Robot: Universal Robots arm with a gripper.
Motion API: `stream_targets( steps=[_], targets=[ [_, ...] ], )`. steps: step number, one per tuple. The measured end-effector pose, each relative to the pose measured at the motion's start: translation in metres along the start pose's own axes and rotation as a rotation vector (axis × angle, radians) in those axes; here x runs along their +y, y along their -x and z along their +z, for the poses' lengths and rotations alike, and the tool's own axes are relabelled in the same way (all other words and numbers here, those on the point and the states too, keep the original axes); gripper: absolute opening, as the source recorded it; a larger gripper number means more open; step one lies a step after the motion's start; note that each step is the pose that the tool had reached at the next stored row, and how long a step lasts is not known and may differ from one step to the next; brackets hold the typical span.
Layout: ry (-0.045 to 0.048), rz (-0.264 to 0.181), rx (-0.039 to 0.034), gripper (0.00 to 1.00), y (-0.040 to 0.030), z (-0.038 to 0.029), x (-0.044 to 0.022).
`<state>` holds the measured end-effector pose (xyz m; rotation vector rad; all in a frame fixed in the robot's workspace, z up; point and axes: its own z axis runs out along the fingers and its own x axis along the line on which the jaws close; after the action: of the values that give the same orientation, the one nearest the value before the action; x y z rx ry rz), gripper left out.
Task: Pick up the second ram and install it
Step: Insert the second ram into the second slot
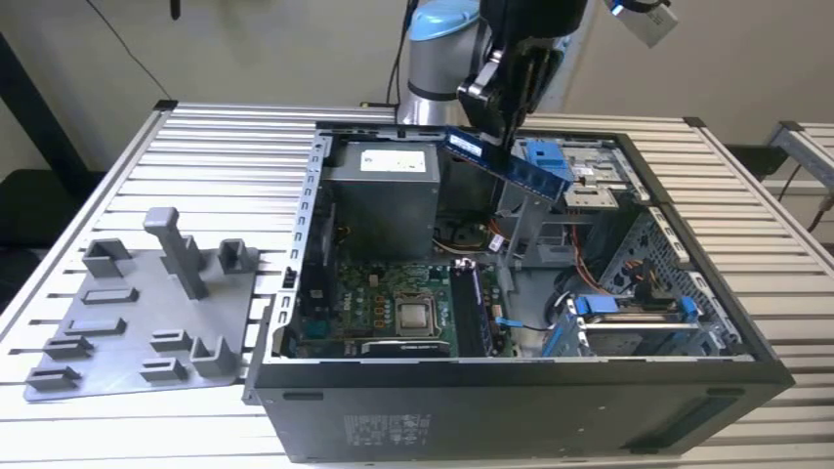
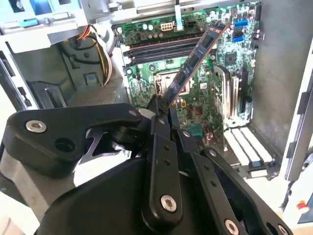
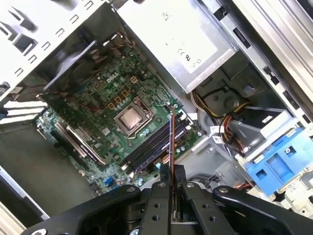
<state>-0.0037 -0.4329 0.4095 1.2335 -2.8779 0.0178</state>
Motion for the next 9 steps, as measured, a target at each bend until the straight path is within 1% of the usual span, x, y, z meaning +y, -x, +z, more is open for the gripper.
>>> stream_targets(
  steps=[9],
  targets=[
    [0.0016, 0.115, 0.0006, 0.14, 0.0001, 0.0008, 0.0]
  ],
)
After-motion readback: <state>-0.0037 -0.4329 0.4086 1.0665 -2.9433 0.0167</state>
